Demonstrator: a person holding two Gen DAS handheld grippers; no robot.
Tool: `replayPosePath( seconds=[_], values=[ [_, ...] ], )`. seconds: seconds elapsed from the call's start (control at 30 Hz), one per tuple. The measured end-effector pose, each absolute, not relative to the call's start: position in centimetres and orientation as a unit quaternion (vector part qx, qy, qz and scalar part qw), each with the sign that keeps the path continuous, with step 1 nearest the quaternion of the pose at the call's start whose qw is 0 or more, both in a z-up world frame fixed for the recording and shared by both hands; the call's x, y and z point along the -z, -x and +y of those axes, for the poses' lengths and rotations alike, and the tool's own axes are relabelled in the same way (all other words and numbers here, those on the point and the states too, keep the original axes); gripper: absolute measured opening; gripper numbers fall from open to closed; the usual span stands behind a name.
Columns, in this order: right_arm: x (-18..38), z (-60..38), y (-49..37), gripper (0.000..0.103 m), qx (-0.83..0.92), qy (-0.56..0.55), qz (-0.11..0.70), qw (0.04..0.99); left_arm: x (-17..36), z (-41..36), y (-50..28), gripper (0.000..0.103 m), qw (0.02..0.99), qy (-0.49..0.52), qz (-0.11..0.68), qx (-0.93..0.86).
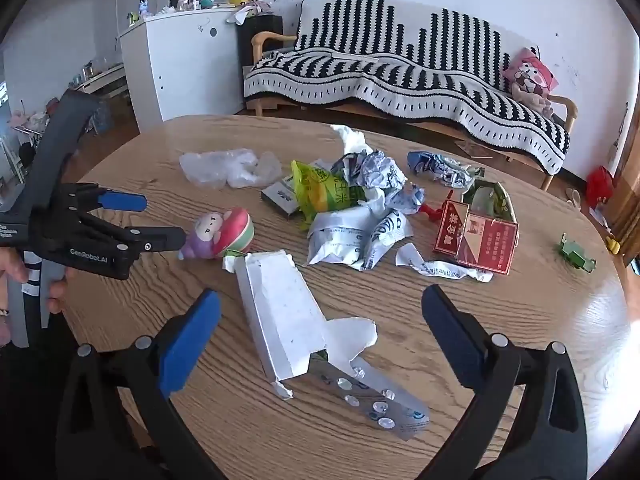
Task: Collect trash
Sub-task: 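Reach the right gripper to the white paper box and grasp it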
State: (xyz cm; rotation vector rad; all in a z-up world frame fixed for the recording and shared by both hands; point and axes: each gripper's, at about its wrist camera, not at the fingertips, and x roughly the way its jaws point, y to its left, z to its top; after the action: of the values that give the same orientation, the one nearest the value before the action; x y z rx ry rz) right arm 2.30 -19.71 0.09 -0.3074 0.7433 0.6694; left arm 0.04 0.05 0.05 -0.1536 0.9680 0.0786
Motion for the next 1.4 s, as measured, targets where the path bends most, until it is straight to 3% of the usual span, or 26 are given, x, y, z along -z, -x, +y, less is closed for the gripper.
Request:
replayPosePath(
  seconds=[0.57,0.83,1.07,1.27,1.4],
  values=[
    [-0.1,-19.0,-1.9,0.098,-0.332,0.155,0.365,0.856,-0.6,0.5,0.6,0.098,0.876,0.065,0.475,-0.046],
    [1.0,-17.4,-2.4,0.098,-0.347,0.16,0.396,0.835,1.7,-1.5,-0.5,0.098,0.878,0.036,0.476,-0.041],
    [2.1,-16.0,-3.0,0.097,-0.347,0.164,0.365,0.848,3.9,-2.5,-2.7,0.097,0.862,0.018,0.504,-0.044],
    [3.4,-15.4,-4.3,0.087,-0.332,0.176,0.386,0.843,4.9,-2.7,-4.4,0.097,0.853,-0.002,0.519,-0.054],
    [3.9,-15.2,-4.8,0.064,-0.339,0.176,0.399,0.833,4.6,-2.2,-4.8,0.097,0.864,0.023,0.502,-0.036]
  ],
)
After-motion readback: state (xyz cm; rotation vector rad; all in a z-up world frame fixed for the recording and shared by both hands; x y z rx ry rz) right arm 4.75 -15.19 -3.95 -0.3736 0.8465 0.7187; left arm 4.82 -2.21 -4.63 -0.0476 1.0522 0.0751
